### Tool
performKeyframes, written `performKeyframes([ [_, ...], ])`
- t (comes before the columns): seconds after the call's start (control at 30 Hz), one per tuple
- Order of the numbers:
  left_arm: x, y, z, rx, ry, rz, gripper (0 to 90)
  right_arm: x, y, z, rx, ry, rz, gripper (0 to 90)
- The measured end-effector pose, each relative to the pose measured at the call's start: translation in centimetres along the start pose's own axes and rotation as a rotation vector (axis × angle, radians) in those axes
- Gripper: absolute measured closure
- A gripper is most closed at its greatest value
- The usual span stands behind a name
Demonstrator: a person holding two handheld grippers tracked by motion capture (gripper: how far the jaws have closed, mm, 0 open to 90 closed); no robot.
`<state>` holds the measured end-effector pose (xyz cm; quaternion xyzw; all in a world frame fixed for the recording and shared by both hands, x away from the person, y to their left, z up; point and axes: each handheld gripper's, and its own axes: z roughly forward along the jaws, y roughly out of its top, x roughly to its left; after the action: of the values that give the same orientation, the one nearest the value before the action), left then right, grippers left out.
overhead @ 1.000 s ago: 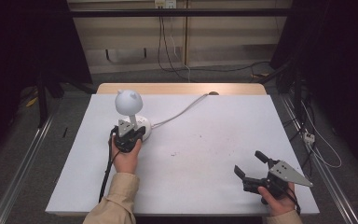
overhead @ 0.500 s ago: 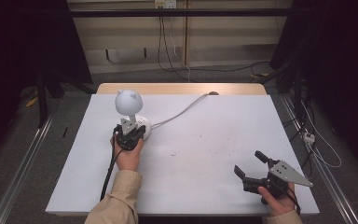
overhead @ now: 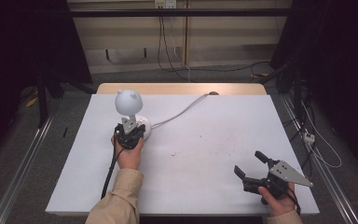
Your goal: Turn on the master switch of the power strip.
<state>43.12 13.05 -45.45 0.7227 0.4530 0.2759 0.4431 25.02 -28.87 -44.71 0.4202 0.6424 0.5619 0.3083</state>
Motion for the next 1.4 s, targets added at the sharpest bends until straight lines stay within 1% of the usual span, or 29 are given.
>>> performKeyframes([
  [0.1, -0.1, 0.0, 0.1, -0.005, 0.001, -0.004, 90.0, 0.0, 0.0, 0.0, 0.000, 0.001, 0.001, 4.5],
  [0.13, 0.0, -0.1, 0.1, 0.006, 0.005, 0.010, 90.0, 0.0, 0.0, 0.0, 0.000, -0.001, 0.004, 4.5],
  [0.17, -0.1, -0.1, 0.2, -0.004, 0.006, -0.001, 90.0, 0.0, 0.0, 0.0, 0.001, 0.001, 0.001, 4.5],
  [0.27, -0.2, -0.2, 0.3, -0.001, 0.010, -0.004, 90.0, 0.0, 0.0, 0.0, -0.002, 0.000, 0.002, 4.5],
  [0.3, -0.2, -0.3, 0.4, 0.003, 0.012, 0.002, 90.0, 0.0, 0.0, 0.0, -0.002, 0.000, 0.000, 4.5],
  [0.33, -0.2, -0.3, 0.4, 0.008, 0.014, 0.017, 90.0, 0.0, 0.0, -0.1, -0.002, 0.000, 0.000, 4.6],
  [0.4, -0.2, -0.3, 0.4, 0.004, 0.018, 0.012, 90.0, 0.0, 0.0, 0.0, -0.001, 0.001, 0.001, 4.6],
  [0.43, -0.3, -0.3, 0.5, -0.007, 0.019, -0.002, 90.0, 0.0, 0.0, -0.1, -0.001, 0.002, 0.001, 4.6],
  [0.47, -0.3, -0.3, 0.5, -0.008, 0.022, -0.002, 90.0, 0.0, 0.0, -0.1, -0.001, 0.003, 0.002, 4.6],
  [0.5, -0.2, -0.3, 0.5, 0.002, 0.026, 0.011, 90.0, 0.0, 0.0, -0.1, -0.001, 0.002, 0.001, 4.5],
  [0.57, -0.2, -0.3, 0.6, -0.008, 0.026, 0.000, 90.0, -0.1, 0.0, -0.1, -0.003, 0.004, 0.000, 4.5],
  [0.67, -0.3, -0.3, 0.6, -0.007, 0.030, 0.017, 90.0, -0.1, 0.0, -0.1, -0.004, 0.005, 0.000, 4.6],
  [0.77, -0.5, -0.4, 0.6, -0.013, 0.037, 0.016, 90.0, -0.1, 0.0, -0.1, -0.004, 0.005, 0.000, 4.5],
  [0.8, -0.5, -0.4, 0.5, 0.000, 0.042, 0.038, 90.0, -0.1, 0.0, -0.1, -0.004, 0.005, 0.001, 4.6],
  [0.83, -0.5, -0.4, 0.5, -0.001, 0.046, 0.049, 90.0, -0.1, 0.0, -0.1, -0.004, 0.006, 0.000, 4.6],
  [0.87, -0.6, -0.5, 0.6, -0.016, 0.046, 0.035, 90.0, 0.0, 0.1, -0.1, -0.004, 0.005, 0.000, 4.6],
  [0.9, -0.5, -0.5, 0.5, -0.003, 0.048, 0.052, 90.0, 0.0, 0.1, -0.1, -0.005, 0.006, 0.000, 4.6],
  [1.0, -0.5, -0.5, 0.5, -0.002, 0.047, 0.052, 90.0, 0.0, 0.0, -0.1, -0.005, 0.006, 0.000, 4.6],
  [1.03, -0.7, -0.5, 0.6, -0.016, 0.047, 0.039, 90.0, 0.0, 0.1, -0.1, -0.007, 0.005, 0.004, 4.6],
  [1.13, -0.6, -0.5, 0.6, -0.002, 0.054, 0.058, 90.0, 0.0, 0.1, -0.1, -0.008, 0.005, 0.004, 4.5],
  [1.33, -1.1, -0.6, 0.7, -0.001, 0.078, 0.102, 90.0, 0.1, 0.1, -0.1, -0.011, 0.004, 0.004, 4.6],
  [1.4, -1.1, -0.5, 0.7, 0.001, 0.077, 0.100, 90.0, 0.0, 0.1, -0.2, -0.014, 0.005, 0.001, 4.5],
])
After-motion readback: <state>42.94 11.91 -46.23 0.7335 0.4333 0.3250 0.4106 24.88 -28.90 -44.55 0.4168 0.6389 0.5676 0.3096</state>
